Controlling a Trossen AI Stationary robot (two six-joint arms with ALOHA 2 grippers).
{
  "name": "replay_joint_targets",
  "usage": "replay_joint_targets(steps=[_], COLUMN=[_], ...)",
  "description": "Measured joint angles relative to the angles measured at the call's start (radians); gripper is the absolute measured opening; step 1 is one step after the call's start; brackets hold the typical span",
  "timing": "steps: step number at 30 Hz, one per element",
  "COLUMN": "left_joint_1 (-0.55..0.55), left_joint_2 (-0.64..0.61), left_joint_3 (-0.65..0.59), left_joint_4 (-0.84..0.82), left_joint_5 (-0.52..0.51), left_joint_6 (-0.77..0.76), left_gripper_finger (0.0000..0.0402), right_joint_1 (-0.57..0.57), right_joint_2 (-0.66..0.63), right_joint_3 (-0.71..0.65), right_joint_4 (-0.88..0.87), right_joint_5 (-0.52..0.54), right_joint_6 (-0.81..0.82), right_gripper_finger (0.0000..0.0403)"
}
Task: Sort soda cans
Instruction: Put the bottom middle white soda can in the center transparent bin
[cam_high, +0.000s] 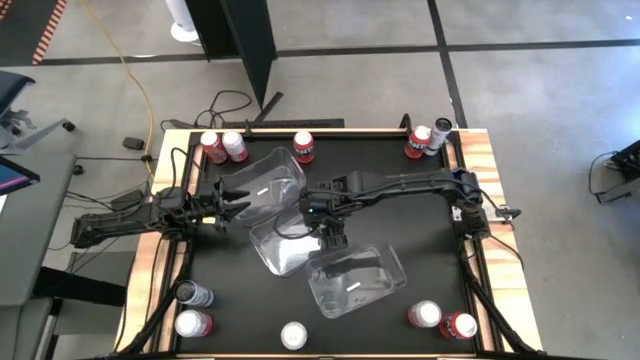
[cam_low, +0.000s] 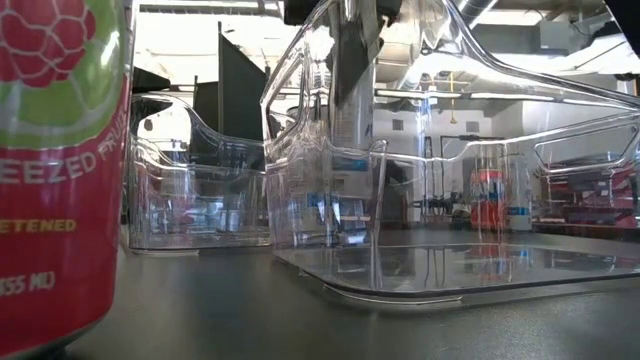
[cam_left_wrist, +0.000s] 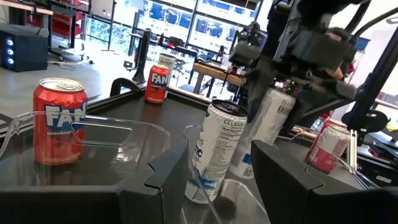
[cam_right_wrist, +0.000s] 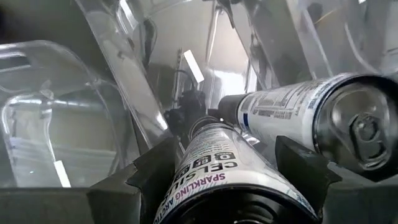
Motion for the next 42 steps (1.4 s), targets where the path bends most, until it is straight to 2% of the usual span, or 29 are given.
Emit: replay_joint_targets(steps=[17,34,42], left_joint_1=[0.0,0.0,0.0], left_joint_2=[0.0,0.0,0.0], left_joint_3=[0.0,0.0,0.0], left_joint_4=[0.0,0.0,0.0], left_joint_5=[0.0,0.0,0.0], left_joint_6=[0.003,0.007,0.007], left_gripper_finger=[0.0169,0.0169,0.0169], right_joint_1=[0.0,0.001,0.007], right_joint_2=[-0.001,-0.002,-0.002], right_joint_3=[-0.103,-0.113,-0.113], right_joint_4=[0.074,0.081,0.068], right_joint_5=[0.001,0.013,0.017], right_joint_6=[0.034,0.063,0.062], right_gripper_finger=[0.0251,0.0314,0.0321])
